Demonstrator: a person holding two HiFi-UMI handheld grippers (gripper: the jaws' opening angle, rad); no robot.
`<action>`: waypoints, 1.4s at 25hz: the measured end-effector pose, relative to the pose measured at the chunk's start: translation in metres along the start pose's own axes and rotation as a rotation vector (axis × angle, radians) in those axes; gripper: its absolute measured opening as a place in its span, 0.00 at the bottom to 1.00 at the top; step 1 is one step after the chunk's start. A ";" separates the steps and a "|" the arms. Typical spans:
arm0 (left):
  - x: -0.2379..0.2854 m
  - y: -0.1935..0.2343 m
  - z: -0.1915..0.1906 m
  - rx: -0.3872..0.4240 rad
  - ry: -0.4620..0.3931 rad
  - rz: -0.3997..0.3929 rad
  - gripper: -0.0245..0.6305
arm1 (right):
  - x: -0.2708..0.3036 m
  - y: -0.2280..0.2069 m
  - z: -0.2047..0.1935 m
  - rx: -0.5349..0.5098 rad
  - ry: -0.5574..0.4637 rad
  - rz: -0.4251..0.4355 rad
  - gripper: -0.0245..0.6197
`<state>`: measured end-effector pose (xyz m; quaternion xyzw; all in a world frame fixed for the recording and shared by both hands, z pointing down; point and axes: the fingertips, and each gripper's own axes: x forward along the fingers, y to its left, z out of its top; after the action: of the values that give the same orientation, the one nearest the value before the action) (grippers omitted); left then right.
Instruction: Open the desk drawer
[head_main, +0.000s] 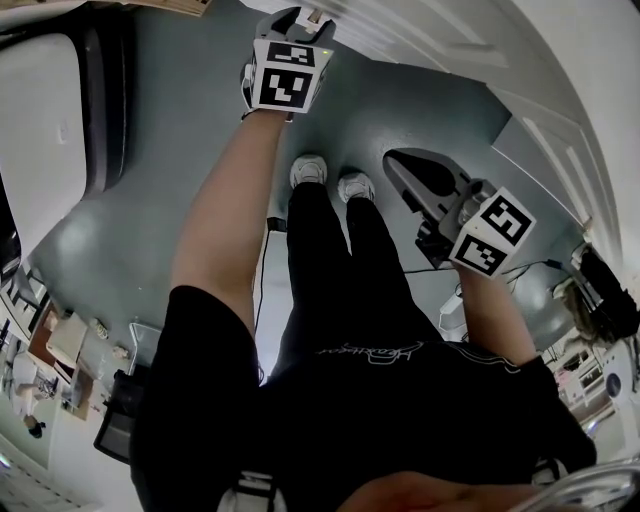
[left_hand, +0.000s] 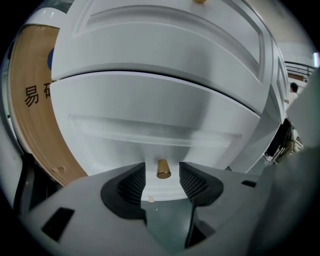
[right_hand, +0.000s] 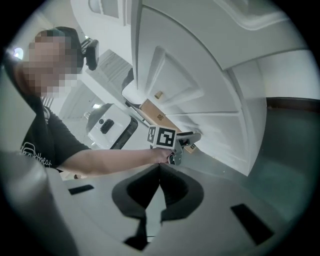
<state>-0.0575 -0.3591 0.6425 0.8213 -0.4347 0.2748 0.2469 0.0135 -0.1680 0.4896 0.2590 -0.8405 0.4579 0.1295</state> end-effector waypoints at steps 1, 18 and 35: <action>0.002 -0.001 0.001 0.012 0.000 0.002 0.36 | -0.001 -0.001 -0.002 0.007 0.001 -0.002 0.05; 0.004 0.001 0.003 0.040 -0.026 0.062 0.18 | -0.011 -0.011 -0.004 0.016 -0.003 0.030 0.05; -0.010 -0.003 -0.010 0.071 0.011 0.043 0.17 | -0.007 0.008 -0.025 -0.070 0.059 0.129 0.05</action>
<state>-0.0614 -0.3455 0.6427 0.8186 -0.4408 0.2998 0.2137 0.0144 -0.1419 0.4947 0.1857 -0.8669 0.4429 0.1334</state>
